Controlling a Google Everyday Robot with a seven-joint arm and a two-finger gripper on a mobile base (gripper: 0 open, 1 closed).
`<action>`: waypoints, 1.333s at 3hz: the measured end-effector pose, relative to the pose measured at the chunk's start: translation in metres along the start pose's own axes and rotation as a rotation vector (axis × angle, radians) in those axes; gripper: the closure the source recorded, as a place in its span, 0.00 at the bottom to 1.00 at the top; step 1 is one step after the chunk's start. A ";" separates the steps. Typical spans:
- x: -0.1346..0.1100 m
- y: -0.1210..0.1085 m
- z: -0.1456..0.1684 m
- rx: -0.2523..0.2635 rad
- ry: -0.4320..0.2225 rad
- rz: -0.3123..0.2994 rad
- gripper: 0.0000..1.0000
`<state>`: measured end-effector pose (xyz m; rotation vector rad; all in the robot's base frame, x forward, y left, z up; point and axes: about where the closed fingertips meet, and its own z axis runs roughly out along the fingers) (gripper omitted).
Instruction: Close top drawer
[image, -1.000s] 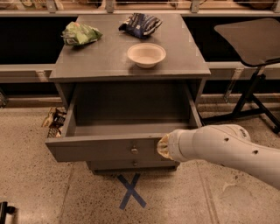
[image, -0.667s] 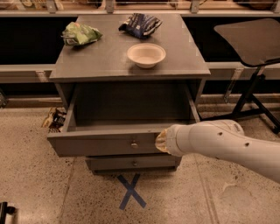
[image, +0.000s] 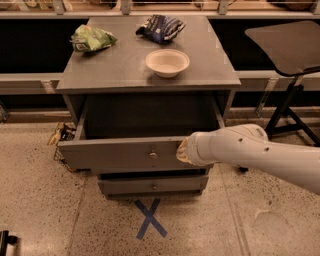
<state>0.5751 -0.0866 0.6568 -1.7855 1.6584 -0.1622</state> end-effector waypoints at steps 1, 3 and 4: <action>0.004 -0.010 0.007 0.008 0.009 -0.002 1.00; 0.010 -0.046 0.038 0.023 0.035 -0.026 1.00; 0.012 -0.063 0.052 0.029 0.046 -0.038 1.00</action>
Offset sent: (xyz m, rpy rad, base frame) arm 0.1044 0.0060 -0.0141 -0.0671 -0.0457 -0.0185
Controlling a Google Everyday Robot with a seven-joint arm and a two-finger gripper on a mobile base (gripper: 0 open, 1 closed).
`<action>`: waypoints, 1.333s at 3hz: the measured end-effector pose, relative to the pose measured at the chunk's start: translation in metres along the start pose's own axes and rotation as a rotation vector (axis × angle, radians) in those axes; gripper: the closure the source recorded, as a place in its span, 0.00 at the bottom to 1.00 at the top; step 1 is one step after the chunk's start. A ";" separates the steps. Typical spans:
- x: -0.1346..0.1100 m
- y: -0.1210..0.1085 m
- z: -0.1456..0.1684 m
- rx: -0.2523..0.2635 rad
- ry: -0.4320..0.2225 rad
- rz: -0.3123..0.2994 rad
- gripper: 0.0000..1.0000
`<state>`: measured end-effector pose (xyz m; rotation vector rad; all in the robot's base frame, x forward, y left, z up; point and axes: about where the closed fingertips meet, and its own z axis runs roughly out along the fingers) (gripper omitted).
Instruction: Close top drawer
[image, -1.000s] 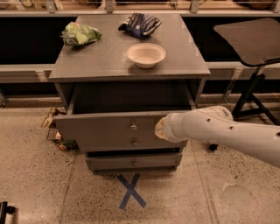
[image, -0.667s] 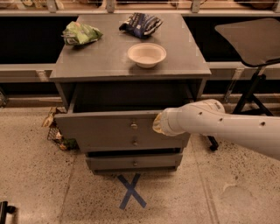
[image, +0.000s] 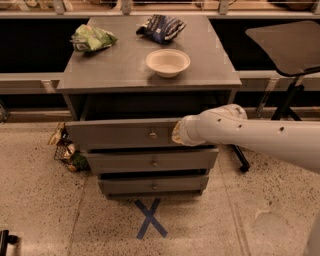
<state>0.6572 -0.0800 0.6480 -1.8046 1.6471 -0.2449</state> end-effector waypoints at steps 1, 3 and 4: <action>0.002 -0.013 0.011 0.004 0.013 -0.014 1.00; 0.006 -0.017 0.011 -0.043 -0.010 -0.003 1.00; 0.008 -0.009 -0.020 -0.114 -0.098 0.024 1.00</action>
Offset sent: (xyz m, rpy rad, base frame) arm 0.0327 -0.0022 -0.0029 -0.0456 -0.0035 0.0062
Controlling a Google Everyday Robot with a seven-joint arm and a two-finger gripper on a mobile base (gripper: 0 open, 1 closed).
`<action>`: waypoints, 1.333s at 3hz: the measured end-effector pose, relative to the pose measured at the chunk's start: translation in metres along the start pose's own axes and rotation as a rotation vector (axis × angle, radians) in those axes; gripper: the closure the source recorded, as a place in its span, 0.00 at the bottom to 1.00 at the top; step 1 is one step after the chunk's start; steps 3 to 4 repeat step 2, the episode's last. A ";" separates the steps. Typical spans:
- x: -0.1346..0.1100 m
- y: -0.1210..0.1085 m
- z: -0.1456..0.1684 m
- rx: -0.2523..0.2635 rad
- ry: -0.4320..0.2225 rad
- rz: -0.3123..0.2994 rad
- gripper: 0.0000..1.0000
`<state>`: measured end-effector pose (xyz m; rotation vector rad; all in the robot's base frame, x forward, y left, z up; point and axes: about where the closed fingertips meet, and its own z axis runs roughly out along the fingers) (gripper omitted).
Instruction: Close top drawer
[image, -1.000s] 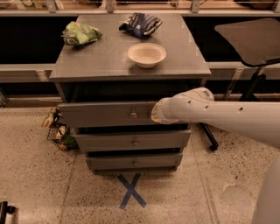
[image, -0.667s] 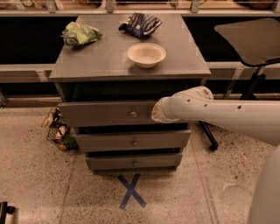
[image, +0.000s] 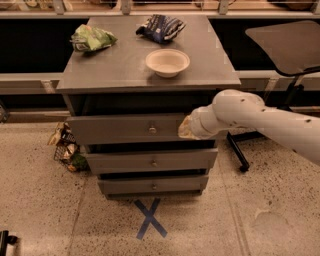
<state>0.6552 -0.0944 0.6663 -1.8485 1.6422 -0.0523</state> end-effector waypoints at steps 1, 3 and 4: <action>0.007 0.008 -0.047 -0.054 -0.101 0.034 1.00; 0.013 0.015 -0.097 -0.101 -0.220 0.119 1.00; 0.013 0.015 -0.097 -0.101 -0.220 0.119 1.00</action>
Offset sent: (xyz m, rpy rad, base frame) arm -0.1404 -0.0934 0.1092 0.4020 0.4234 0.1417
